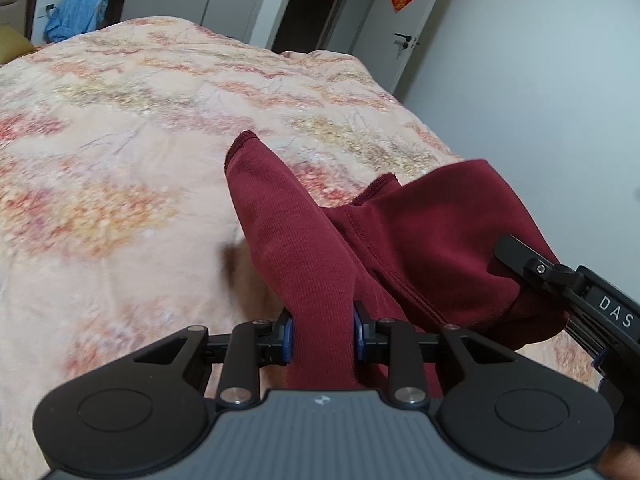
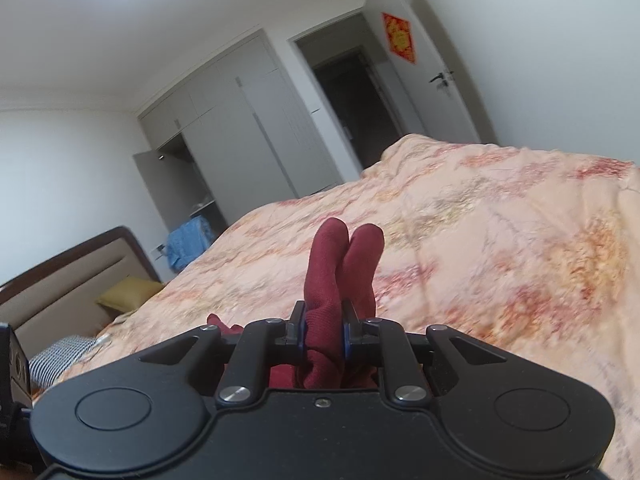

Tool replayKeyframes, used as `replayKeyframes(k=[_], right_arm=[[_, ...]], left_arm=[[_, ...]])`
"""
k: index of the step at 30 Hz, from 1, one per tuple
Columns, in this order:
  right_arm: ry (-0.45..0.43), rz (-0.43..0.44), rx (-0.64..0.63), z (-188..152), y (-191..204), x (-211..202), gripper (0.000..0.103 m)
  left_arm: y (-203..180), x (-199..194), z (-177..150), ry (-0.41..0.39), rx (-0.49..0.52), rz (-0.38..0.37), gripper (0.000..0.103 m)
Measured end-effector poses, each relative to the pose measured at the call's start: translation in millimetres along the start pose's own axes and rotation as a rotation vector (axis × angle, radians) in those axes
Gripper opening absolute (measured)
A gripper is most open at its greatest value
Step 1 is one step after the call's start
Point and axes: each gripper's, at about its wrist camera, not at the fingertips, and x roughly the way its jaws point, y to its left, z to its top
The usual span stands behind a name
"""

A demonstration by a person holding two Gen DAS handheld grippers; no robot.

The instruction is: Fold small clothes

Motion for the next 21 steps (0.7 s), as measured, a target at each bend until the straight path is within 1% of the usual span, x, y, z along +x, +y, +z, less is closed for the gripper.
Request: replayKeyframes(k=[5,11,16,19,21], right_arm=[[0.015,0.047,-0.025,-7.1,16.0,-4.1,0.017],[0.018,0.074,-0.041,-8.1,33.5,-4.1,0.017],[0.024,0.103,-0.056,-7.5,50.8,6.7,0.017],[0.031,0.122,-0.095,-9.5,66.0,15.2,0.017],[0.038,0.117,-0.120,-13.1,71.3,17.3,0.017]], left_arm=[[2.3,-11.7,-8.2,-0.013,-0.007,0.030,0.029],[5.8,-24.9,-4.0,-0.031,0.022,0.061,0.029],[22.8,-32.2,4.3,-0.040,0.023,0.083,0.029],[37.3,-32.2,8.6,-0.042,0.004,0.089,0.029],[47.0,-32.1,8.7,-0.040,-0.014,0.086,0.029]])
